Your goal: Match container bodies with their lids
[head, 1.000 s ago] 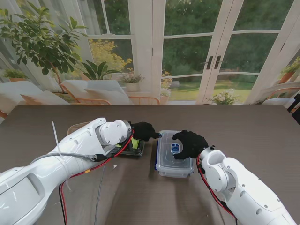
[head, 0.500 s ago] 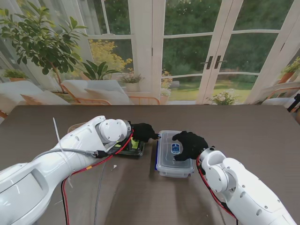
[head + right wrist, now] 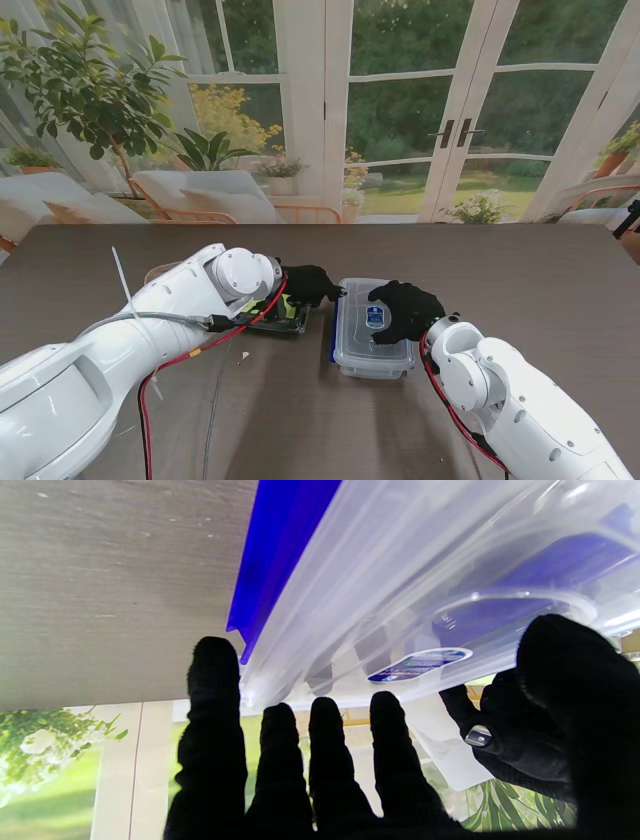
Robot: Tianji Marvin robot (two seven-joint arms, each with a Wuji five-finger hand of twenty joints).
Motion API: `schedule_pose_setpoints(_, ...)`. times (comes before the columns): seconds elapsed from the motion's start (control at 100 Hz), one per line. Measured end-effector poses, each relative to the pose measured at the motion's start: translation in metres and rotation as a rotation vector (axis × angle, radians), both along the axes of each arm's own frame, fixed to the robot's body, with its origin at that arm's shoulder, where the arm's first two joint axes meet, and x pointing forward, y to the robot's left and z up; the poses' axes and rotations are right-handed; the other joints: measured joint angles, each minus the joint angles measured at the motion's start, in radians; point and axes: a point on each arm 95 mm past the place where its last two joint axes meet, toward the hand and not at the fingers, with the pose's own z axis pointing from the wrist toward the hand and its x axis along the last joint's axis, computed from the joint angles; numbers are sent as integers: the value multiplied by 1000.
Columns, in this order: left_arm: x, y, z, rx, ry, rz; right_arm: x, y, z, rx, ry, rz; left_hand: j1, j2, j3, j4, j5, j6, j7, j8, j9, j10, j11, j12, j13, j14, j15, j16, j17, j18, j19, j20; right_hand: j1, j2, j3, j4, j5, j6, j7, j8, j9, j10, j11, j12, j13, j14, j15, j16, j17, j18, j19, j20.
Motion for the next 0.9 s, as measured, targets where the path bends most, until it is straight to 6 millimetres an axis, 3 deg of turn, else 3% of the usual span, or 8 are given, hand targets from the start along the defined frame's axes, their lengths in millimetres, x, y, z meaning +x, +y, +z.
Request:
schedule_pose_setpoints(0.55,-20,-2,18,-38,-121,-5,0,1,0,2,6,2,0,0,0,0,53,26,22,2,2,5,-3,-18,0,1,0,-9,0,3,0,1,0,0,0,0,0,0,0,5,0,0,0,0,-9,0,-2,0,0,0,0,0)
schedule_pose_setpoints(0.63,-31,-1,25,-41,-163,-5,0,1,0,2,6,2,0,0,0,0,77,17,34,6,14,30,-106,-81,0,15,-31,-31,0,10,0,0,0,1,0,0,0,0,0,5,0,0,0,0,-9,0,-2,0,0,0,0,0)
schedule_pose_setpoints(0.77,-53,9,31,-83,-183,58,0,1,0,3,6,0,0,0,0,0,127,3,47,10,24,104,-413,-214,0,79,-157,-70,0,52,1,-25,0,2,0,0,0,0,0,5,0,0,0,0,-9,0,-2,0,0,0,0,0)
schedule_pose_setpoints(0.83,-62,14,28,-106,-168,101,0,1,0,3,7,0,0,0,0,0,139,1,52,13,26,120,-466,-229,0,97,-187,-75,0,66,1,-30,0,2,0,0,1,0,0,5,0,0,0,0,-9,0,-2,0,0,0,0,0)
schedule_pose_setpoints(0.9,-73,20,21,-126,-138,136,0,1,0,4,8,-1,0,0,0,0,140,0,52,12,26,122,-449,-205,0,100,-188,-73,0,70,1,-30,0,2,0,0,1,0,0,5,0,0,0,0,-9,0,-2,0,0,0,0,0)
